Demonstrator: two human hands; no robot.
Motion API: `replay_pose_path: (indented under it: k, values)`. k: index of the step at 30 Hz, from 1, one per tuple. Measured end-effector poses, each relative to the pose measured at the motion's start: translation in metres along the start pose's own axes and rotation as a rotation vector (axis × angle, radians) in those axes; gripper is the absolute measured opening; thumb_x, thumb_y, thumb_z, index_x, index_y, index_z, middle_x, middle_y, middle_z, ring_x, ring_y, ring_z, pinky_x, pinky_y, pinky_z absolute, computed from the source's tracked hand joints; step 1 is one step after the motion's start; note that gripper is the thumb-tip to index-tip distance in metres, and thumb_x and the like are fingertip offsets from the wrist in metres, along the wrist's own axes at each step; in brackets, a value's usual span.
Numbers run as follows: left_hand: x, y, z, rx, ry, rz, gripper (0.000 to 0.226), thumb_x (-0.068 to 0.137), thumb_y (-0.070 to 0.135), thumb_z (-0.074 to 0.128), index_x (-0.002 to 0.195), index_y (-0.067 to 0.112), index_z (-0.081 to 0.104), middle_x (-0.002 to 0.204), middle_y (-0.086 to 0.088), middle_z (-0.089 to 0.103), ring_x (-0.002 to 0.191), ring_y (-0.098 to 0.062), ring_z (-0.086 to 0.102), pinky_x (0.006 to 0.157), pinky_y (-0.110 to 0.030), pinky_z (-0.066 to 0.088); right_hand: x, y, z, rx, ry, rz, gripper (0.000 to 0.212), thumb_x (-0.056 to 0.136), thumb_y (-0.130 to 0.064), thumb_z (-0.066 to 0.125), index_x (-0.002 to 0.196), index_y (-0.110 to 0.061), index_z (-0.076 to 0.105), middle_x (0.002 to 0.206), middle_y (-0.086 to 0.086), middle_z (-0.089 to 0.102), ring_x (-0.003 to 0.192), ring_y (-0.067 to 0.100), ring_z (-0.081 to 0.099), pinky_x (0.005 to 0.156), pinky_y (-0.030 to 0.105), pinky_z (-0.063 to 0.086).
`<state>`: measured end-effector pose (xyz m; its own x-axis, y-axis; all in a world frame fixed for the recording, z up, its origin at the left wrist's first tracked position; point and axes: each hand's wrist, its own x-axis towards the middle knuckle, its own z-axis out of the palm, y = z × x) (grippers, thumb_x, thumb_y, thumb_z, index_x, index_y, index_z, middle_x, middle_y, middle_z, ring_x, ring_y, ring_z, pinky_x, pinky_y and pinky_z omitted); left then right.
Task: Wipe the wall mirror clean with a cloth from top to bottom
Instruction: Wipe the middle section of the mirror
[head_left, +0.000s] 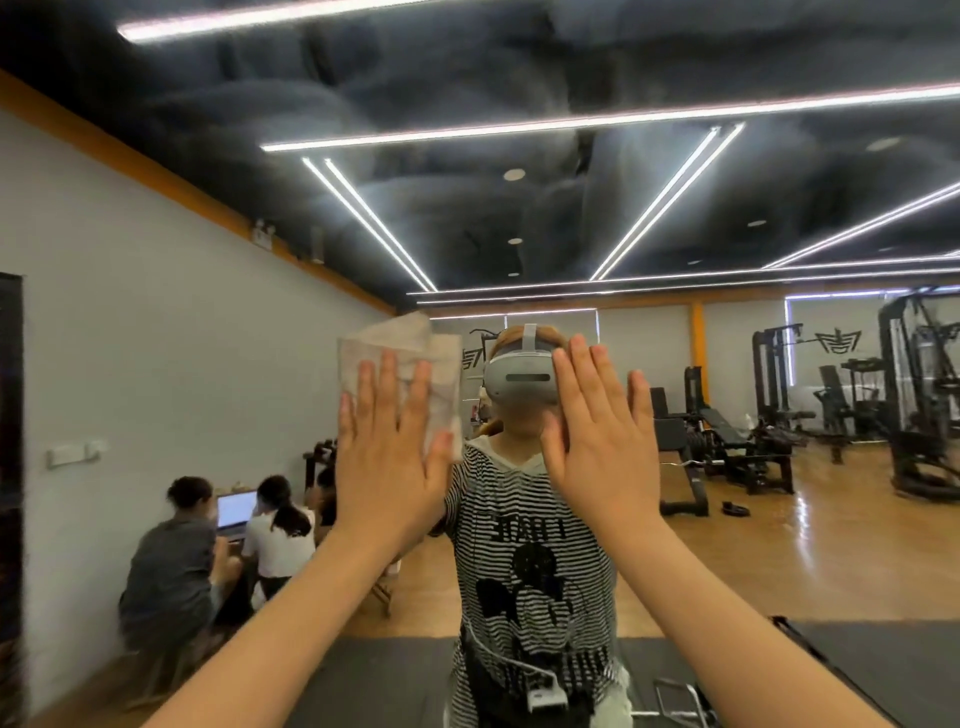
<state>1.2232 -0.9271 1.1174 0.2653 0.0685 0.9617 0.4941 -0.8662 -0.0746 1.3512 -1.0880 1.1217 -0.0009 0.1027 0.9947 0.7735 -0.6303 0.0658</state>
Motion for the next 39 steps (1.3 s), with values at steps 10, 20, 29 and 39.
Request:
replay_pose_path:
  k: [10, 20, 29, 39]
  values:
    - [0.006, -0.063, -0.012, -0.073, 0.064, -0.454, 0.070, 0.094, 0.044, 0.012, 0.156, 0.012, 0.005, 0.162, -0.017, 0.002, 0.149, -0.033, 0.000, 0.119, -0.048, 0.002, -0.001, -0.001, 0.002, 0.008, 0.008, 0.018, 0.060, 0.095, -0.037, 0.033, 0.149, -0.012, 0.028, 0.156, 0.009, 0.030, 0.144, 0.020, 0.019, 0.118, 0.043, 0.006]
    - [0.004, 0.046, 0.006, -0.142, 0.067, -0.314, 0.063, 0.096, 0.043, 0.013, 0.153, 0.020, -0.004, 0.158, -0.011, -0.009, 0.147, -0.027, -0.009, 0.119, -0.045, -0.005, -0.001, -0.002, 0.001, -0.006, 0.018, 0.018, 0.059, 0.095, -0.036, 0.034, 0.149, -0.013, 0.027, 0.156, 0.009, 0.029, 0.145, 0.020, 0.018, 0.117, 0.043, 0.007]
    - [-0.002, 0.046, 0.010, -0.069, 0.128, -0.225, 0.065, 0.096, 0.040, 0.024, 0.155, 0.020, 0.005, 0.161, -0.017, 0.010, 0.147, -0.031, 0.005, 0.117, -0.039, -0.003, -0.001, -0.001, 0.001, -0.020, -0.010, 0.000, 0.058, 0.096, -0.036, 0.034, 0.149, -0.014, 0.030, 0.157, 0.007, 0.029, 0.145, 0.015, 0.011, 0.116, 0.042, 0.005]
    - [-0.002, 0.045, 0.010, -0.129, 0.132, -0.201, 0.066, 0.095, 0.040, 0.026, 0.154, 0.021, 0.005, 0.161, -0.017, 0.010, 0.147, -0.033, 0.007, 0.117, -0.044, -0.001, 0.000, 0.003, -0.014, -0.069, -0.099, -0.048, 0.059, 0.095, -0.036, 0.036, 0.147, -0.010, 0.035, 0.153, 0.010, 0.036, 0.142, 0.025, 0.030, 0.116, 0.045, 0.018]
